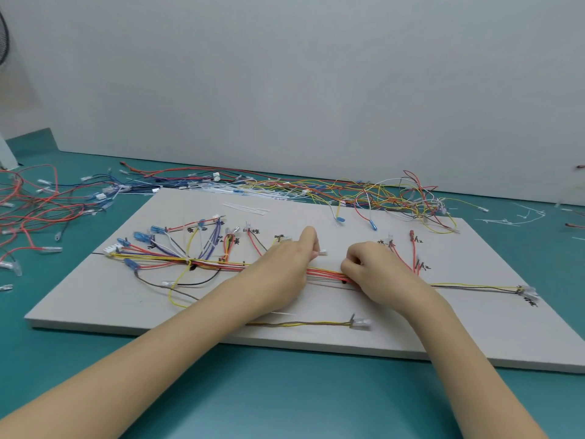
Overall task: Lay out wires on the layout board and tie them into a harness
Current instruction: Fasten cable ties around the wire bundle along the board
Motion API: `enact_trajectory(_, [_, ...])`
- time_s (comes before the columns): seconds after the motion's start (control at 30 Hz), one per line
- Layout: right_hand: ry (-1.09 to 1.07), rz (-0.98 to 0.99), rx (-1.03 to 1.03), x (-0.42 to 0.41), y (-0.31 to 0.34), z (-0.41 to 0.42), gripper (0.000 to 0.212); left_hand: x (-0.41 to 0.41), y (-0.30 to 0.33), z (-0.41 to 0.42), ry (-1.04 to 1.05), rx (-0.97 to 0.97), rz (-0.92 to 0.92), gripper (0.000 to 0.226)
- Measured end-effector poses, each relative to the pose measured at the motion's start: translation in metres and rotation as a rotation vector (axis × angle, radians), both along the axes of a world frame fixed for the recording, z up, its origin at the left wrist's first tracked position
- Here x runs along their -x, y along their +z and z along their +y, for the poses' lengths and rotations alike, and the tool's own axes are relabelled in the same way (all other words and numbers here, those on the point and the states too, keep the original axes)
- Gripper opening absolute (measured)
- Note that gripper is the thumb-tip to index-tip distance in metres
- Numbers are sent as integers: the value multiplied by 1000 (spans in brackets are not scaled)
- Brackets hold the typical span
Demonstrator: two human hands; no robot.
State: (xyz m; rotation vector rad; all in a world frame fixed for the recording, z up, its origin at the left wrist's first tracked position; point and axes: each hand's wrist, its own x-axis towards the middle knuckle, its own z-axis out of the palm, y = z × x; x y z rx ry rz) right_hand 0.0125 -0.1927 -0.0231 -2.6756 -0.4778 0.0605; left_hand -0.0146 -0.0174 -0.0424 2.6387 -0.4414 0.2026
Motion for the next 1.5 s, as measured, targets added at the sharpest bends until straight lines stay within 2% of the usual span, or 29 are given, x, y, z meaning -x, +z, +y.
enact_trajectory(0.2, [77,-46,-53,10,-12,36,28,10,2,40,66,53,54,5])
enact_trajectory(0.33, [82,-27,-106,3,-11,37,30,10,14,45,99,314,12,9])
enact_trajectory(0.37, [69,-44,-191,3,-10,36,28,9,20,44,104,405,-19,11])
enact_trajectory(0.43, [56,-56,-508,4,-5,36,19,6,29,38,95,603,-27,13])
enact_trajectory(0.5, [104,54,-845,7,2,37,13,5,34,31,66,768,28,13])
enact_trajectory(0.57, [151,181,-1041,11,5,38,14,5,34,25,59,858,66,10])
enact_trajectory(0.77, [34,308,-1329,16,3,45,16,6,27,19,113,929,24,9])
enact_trajectory(0.9, [29,418,-1418,15,3,44,16,9,25,17,116,1030,60,8])
enact_trajectory(1.0, [33,414,-1420,14,5,42,10,12,25,18,123,1105,133,4])
enact_trajectory(1.17, [-14,285,-1427,10,8,36,9,14,27,25,113,931,225,6])
enact_trajectory(1.37, [-3,192,-1334,9,7,40,7,15,26,25,100,882,212,10])
enact_trajectory(1.43, [-34,164,-1355,5,9,35,6,16,31,36,70,712,206,12])
enact_trajectory(1.5, [-73,115,-1359,-3,11,29,6,17,32,50,59,422,239,22])
